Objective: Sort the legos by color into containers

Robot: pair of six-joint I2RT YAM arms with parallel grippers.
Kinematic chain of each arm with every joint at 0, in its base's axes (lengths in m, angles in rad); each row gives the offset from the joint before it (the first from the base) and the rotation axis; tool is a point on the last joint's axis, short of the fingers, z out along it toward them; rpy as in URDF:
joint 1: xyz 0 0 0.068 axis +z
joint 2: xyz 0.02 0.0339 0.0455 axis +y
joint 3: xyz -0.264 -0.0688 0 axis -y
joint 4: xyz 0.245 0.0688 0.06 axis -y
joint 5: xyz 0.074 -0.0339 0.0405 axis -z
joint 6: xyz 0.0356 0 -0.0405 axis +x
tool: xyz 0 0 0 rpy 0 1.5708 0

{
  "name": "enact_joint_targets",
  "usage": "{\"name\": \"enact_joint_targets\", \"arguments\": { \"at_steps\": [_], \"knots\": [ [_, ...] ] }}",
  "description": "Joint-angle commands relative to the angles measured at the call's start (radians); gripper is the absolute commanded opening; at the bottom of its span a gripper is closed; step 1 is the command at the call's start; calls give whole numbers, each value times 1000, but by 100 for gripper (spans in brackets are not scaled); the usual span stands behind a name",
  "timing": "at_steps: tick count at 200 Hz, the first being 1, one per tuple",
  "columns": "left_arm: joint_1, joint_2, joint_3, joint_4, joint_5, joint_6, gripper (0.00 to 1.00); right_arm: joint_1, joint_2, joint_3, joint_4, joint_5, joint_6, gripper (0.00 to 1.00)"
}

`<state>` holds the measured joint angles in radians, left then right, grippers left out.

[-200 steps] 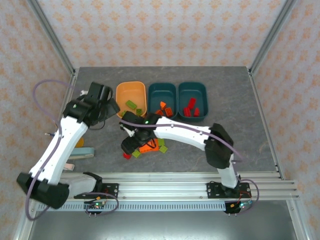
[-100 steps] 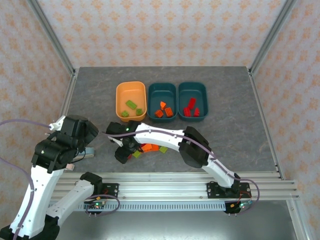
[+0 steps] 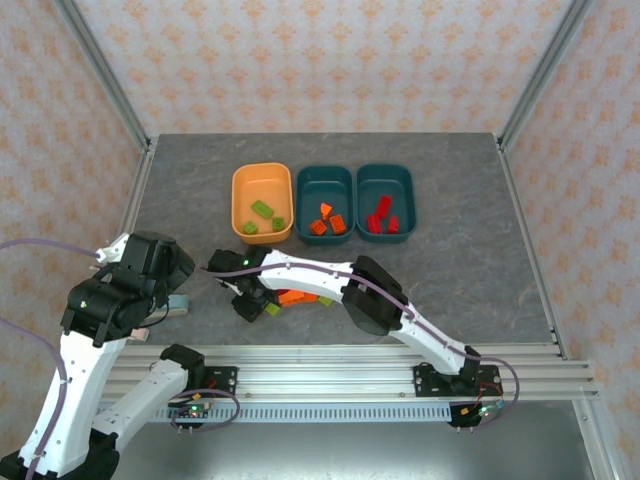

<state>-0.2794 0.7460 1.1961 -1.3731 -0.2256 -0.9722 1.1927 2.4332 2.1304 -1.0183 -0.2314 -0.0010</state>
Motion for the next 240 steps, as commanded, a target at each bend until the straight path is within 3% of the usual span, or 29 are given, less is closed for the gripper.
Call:
{"name": "enact_joint_targets", "arguments": {
  "at_steps": [1, 32, 66, 95, 128, 178, 240],
  "knots": [
    [5, -8, 8, -24, -35, -14, 82, 2, 6, 37, -26, 33, 17, 41],
    [5, -17, -19, 28, 28, 20, 82, -24, -82, 34, -5, 56, 69, 37],
    [4, -1, -39, 151, 147, 86, 82, -150, -280, -59, 37, 73, 169, 37],
    [-1, 59, -61, 282, 270, 129, 82, -327, -451, -194, 71, 85, 239, 35],
    [-79, 176, -60, 399, 306, 137, 82, -555, -552, -307, 93, 117, 325, 35],
    [-227, 394, 12, 513, 298, 138, 82, -795, -430, -253, 110, 117, 441, 35],
    [-304, 555, 114, 559, 287, 155, 82, -876, -134, 7, 58, 49, 532, 36]
  ]
}}
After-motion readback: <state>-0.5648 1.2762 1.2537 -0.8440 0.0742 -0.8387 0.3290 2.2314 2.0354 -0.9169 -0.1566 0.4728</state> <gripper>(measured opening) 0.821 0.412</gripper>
